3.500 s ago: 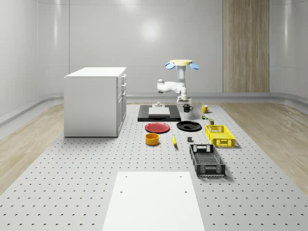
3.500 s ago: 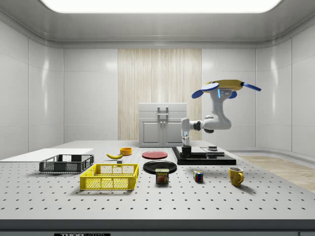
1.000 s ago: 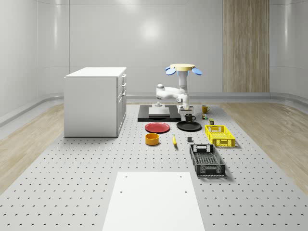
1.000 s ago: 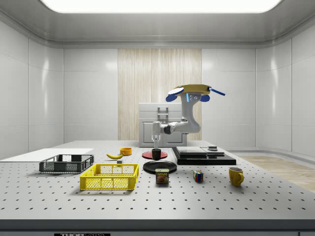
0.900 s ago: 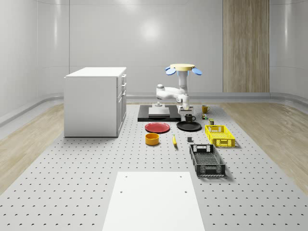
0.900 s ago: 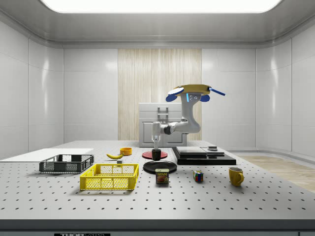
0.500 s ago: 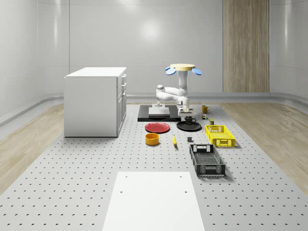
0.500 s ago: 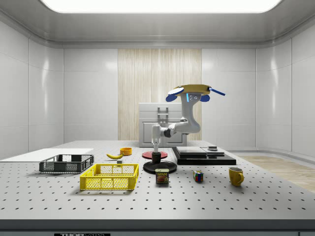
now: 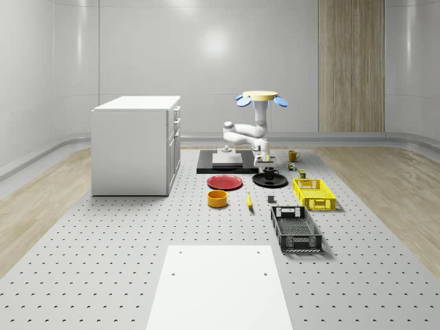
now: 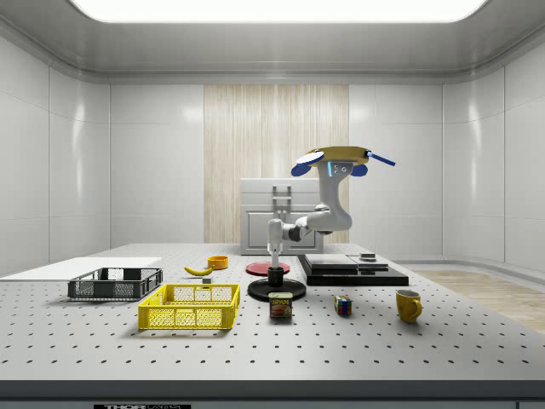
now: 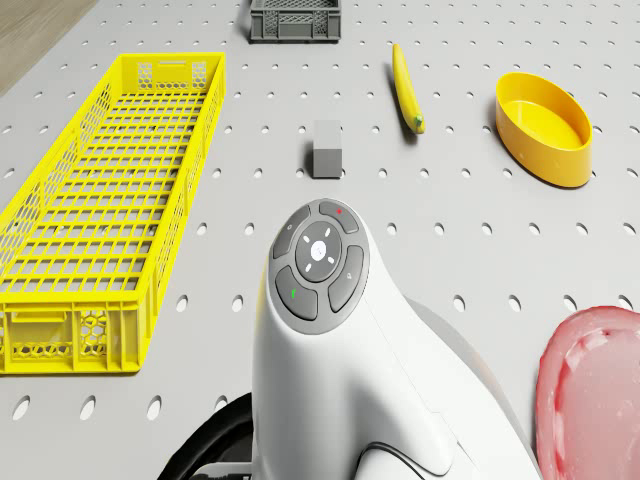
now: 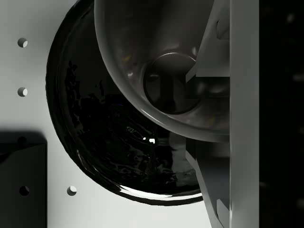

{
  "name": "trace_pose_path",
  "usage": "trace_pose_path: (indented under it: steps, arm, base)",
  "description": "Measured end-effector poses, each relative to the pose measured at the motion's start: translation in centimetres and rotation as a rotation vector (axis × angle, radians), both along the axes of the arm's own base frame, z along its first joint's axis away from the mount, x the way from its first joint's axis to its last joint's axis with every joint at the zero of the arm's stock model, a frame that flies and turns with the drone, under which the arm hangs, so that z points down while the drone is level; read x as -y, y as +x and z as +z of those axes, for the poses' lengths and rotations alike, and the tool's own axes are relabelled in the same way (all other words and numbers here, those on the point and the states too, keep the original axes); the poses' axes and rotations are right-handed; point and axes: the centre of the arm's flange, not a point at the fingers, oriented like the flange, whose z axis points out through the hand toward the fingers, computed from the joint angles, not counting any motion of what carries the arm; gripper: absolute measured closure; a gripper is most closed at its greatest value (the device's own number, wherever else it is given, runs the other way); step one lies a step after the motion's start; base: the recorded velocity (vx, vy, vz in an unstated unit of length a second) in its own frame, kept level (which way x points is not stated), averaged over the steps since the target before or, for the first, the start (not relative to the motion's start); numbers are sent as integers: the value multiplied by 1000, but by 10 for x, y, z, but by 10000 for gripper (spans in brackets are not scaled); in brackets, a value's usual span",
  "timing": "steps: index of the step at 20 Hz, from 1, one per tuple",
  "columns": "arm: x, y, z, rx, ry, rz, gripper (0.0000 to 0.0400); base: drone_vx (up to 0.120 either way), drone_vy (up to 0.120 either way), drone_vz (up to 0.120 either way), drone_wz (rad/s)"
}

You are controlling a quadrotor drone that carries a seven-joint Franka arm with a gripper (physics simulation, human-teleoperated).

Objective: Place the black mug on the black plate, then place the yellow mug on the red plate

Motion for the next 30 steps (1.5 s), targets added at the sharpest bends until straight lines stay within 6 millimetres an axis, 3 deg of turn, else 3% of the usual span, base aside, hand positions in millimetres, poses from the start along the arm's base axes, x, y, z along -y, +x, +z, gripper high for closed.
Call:
trace_pose_path:
  steps: [7,8,10,11,12,13,16,25,30]
  arm:
    - [0,0,20,0,0,0,300]
    - [0,0,22,0,0,0,276]
    - [12,-1,24,-8,-17,29,167]
    - [8,7,23,-43,22,-50,129]
    - [-10,15,22,-40,102,-58,98]
    - [-21,16,17,-28,113,-44,76]
    - [-8,17,3,-27,113,-6,38]
    - [-2,4,-37,-5,22,-1,4]
    - [-1,1,-55,-2,9,0,1]
  base:
    - [0,0,0,0]
    - [0,0,0,0]
    - [0,0,0,0]
    - [0,0,0,0]
    - [0,0,0,0]
    - [0,0,0,0]
    - [0,0,0,0]
    - [0,0,-4,0]
    - [0,0,-120,0]
